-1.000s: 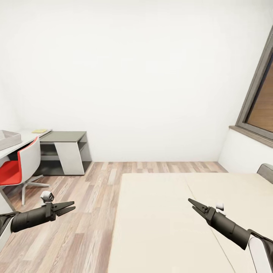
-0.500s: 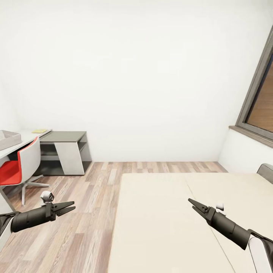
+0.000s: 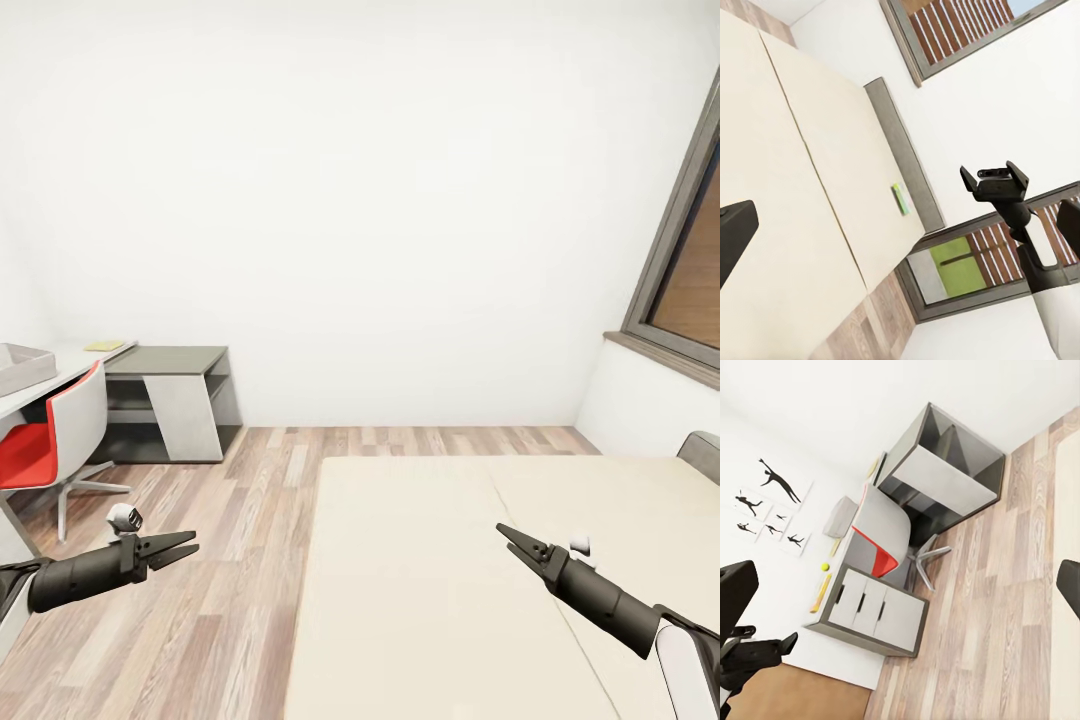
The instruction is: Put all the toys in the child's room - the three board games (two on the bed and one on the table), the two jigsaw puzzles on the table, and the tennis ball on the table - inside the toy box on the table in the child's room.
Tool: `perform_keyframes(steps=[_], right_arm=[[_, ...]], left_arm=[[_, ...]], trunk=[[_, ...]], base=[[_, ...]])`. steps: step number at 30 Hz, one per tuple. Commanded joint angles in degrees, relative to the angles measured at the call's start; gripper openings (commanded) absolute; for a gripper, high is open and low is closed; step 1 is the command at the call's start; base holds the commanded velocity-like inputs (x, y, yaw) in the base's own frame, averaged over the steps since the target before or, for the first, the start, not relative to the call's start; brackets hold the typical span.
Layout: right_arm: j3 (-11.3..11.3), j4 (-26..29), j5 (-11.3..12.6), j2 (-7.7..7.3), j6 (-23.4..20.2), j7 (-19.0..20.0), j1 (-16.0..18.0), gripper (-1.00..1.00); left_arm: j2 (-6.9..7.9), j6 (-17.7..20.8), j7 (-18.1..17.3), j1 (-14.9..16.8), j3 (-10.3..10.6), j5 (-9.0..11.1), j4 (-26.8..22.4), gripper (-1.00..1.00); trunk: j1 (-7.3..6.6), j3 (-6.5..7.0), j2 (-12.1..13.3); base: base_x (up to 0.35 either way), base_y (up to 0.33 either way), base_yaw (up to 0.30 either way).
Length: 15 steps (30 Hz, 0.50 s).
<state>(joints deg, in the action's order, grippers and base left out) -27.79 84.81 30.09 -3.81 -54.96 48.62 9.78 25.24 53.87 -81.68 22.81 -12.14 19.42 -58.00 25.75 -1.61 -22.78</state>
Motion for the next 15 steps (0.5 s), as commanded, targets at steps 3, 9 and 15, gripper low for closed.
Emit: perform_keyframes(steps=[3,9,15], right_arm=[[-0.07,0.01,-0.12,0.02,-0.24,0.25,0.06,1.00],[-0.04,0.01,-0.12,0.08,-0.24,0.25,0.06,1.00],[-0.06,0.01,-0.12,0.06,-0.24,0.26,0.06,1.00]], left_arm=[[0.01,0.61,-0.14,0.05,0.01,0.09,-0.01,1.00],[0.00,0.61,-0.14,0.05,0.01,0.09,-0.01,1.00],[0.02,0.62,-0.14,0.05,0.01,0.09,-0.01,1.00]], trunk=[[0.04,-0.14,-0.14],[0.04,-0.14,-0.14],[0.04,-0.14,-0.14]], base=[[-0.014,0.000,0.000],[-0.005,0.000,0.000],[-0.001,0.000,0.000]])
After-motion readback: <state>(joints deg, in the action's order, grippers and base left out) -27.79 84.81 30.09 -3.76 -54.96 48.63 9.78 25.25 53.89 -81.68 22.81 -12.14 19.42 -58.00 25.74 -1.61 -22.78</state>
